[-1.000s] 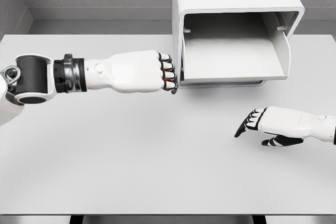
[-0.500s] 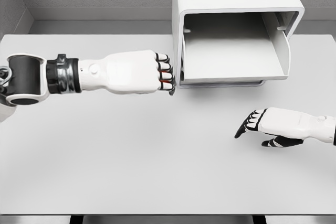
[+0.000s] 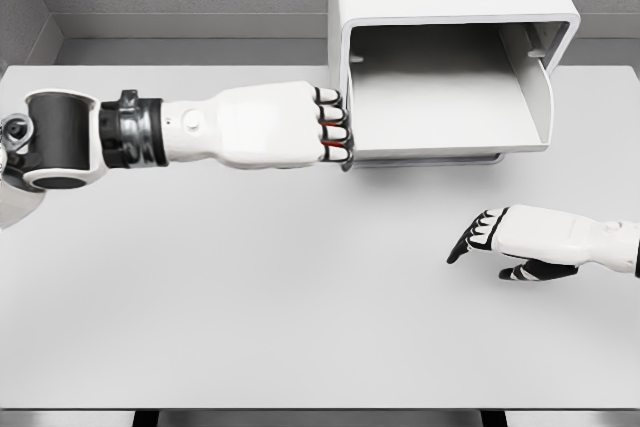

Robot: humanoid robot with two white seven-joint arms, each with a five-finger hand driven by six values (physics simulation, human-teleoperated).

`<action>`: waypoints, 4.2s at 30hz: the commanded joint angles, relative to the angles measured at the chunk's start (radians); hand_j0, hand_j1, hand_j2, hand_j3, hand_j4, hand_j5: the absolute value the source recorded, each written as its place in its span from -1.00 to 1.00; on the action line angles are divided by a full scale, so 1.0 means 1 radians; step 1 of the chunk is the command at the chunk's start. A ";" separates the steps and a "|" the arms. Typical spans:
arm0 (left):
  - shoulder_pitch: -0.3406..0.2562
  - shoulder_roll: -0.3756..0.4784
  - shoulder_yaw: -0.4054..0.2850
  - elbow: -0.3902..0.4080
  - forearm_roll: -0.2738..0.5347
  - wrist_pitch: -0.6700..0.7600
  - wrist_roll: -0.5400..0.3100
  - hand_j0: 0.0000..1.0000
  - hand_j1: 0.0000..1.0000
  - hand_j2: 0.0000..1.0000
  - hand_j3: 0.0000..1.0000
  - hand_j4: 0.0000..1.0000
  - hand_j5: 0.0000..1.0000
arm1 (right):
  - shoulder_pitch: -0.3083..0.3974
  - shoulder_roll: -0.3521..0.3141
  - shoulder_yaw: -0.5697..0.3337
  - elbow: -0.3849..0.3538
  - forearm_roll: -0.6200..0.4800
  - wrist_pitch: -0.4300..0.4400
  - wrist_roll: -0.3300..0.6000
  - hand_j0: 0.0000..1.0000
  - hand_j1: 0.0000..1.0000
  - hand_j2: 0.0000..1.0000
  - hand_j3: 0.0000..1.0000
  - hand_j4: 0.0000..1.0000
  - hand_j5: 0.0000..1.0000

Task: Slide open multi-storey tabletop storage cabinets and put open load switch and slide close multi-storey tabletop storage cabinets

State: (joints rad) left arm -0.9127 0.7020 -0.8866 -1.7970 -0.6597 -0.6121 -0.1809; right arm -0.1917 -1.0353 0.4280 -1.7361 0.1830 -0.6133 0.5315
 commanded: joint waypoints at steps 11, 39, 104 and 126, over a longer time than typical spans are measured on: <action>-0.023 -0.076 -0.003 0.022 0.002 0.001 -0.023 0.07 0.07 0.07 0.07 0.07 0.07 | 0.000 0.000 0.000 0.000 -0.005 0.002 -0.001 0.51 0.51 0.51 0.51 0.51 0.51; -0.106 -0.262 -0.017 0.199 -0.003 0.001 -0.091 0.08 0.08 0.08 0.08 0.08 0.08 | 0.000 0.000 0.000 0.010 -0.005 0.002 -0.001 0.53 0.53 0.53 0.53 0.53 0.53; -0.172 -0.401 -0.009 0.235 0.074 0.001 -0.147 1.00 1.00 1.00 1.00 1.00 1.00 | -0.028 -0.009 -0.058 -0.028 -0.063 0.002 -0.008 0.46 0.46 0.46 0.46 0.46 0.46; 0.132 0.189 0.281 0.281 0.229 0.001 -0.147 1.00 1.00 1.00 1.00 1.00 1.00 | -0.127 0.100 -0.075 -0.023 -0.034 0.002 -0.002 0.44 0.44 0.44 0.44 0.44 0.44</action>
State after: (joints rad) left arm -0.7732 0.8560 -0.6207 -1.5270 -0.4397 -0.6129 -0.3290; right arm -0.3221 -0.9489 0.3493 -1.7614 0.1480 -0.6132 0.5288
